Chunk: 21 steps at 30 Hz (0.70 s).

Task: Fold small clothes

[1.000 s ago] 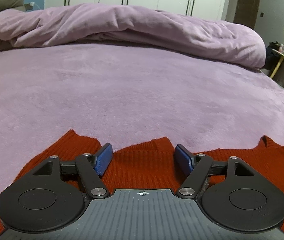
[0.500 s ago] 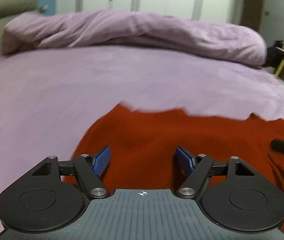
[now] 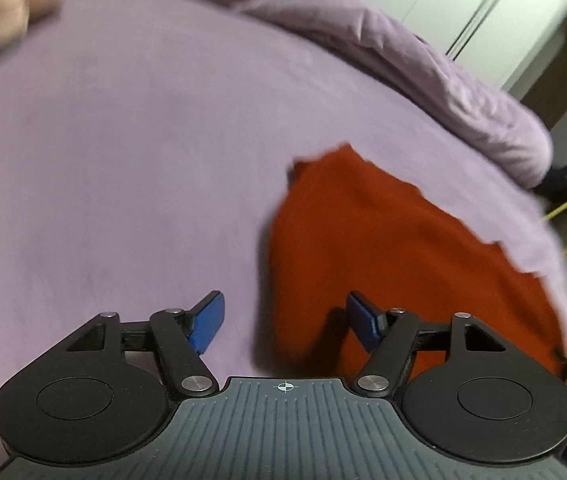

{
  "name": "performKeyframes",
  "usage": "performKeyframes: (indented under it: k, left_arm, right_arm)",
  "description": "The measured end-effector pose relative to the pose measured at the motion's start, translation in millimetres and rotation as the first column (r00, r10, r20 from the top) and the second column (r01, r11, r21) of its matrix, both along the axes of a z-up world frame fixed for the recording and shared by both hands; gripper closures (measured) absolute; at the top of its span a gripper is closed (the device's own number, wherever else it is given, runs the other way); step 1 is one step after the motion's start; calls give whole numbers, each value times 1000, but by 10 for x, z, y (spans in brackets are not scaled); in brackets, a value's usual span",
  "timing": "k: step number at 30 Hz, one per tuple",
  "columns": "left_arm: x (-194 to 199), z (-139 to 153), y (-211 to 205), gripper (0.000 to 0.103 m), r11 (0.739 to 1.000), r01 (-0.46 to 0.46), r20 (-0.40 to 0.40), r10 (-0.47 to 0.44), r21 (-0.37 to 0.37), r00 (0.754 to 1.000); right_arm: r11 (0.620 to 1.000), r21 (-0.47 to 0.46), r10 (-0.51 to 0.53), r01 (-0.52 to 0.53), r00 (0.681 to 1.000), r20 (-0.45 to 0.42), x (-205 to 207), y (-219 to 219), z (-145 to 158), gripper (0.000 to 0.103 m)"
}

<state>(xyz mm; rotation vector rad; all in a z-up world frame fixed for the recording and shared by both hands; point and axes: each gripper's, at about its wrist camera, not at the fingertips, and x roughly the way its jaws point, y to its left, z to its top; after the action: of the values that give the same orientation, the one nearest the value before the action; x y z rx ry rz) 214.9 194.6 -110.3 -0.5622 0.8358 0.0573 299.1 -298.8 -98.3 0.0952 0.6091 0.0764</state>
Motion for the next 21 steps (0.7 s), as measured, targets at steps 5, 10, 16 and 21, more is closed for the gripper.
performKeyframes:
  k: [5, 10, 16, 21]
  left_arm:
    - [-114, -145, 5, 40, 975, 61, -22, -68, -212, 997]
    - [98, -347, 105, 50, 922, -15, -9, 12, -388, 1000]
    - [313, -636, 205, 76, 791, -134, -33, 143, -597, 989]
    - [335, -623, 182, 81, 802, -118, 13, 155, -586, 988]
  right_arm:
    - [988, -89, -128, 124, 991, -39, -119, 162, 211, 100]
    - [987, 147, 72, -64, 996, -50, -272, 747, 409, 97]
    - [942, 223, 272, -249, 959, -78, -299, 1631, 265, 97]
    - [939, 219, 280, -264, 959, -48, -370, 2059, 188, 98]
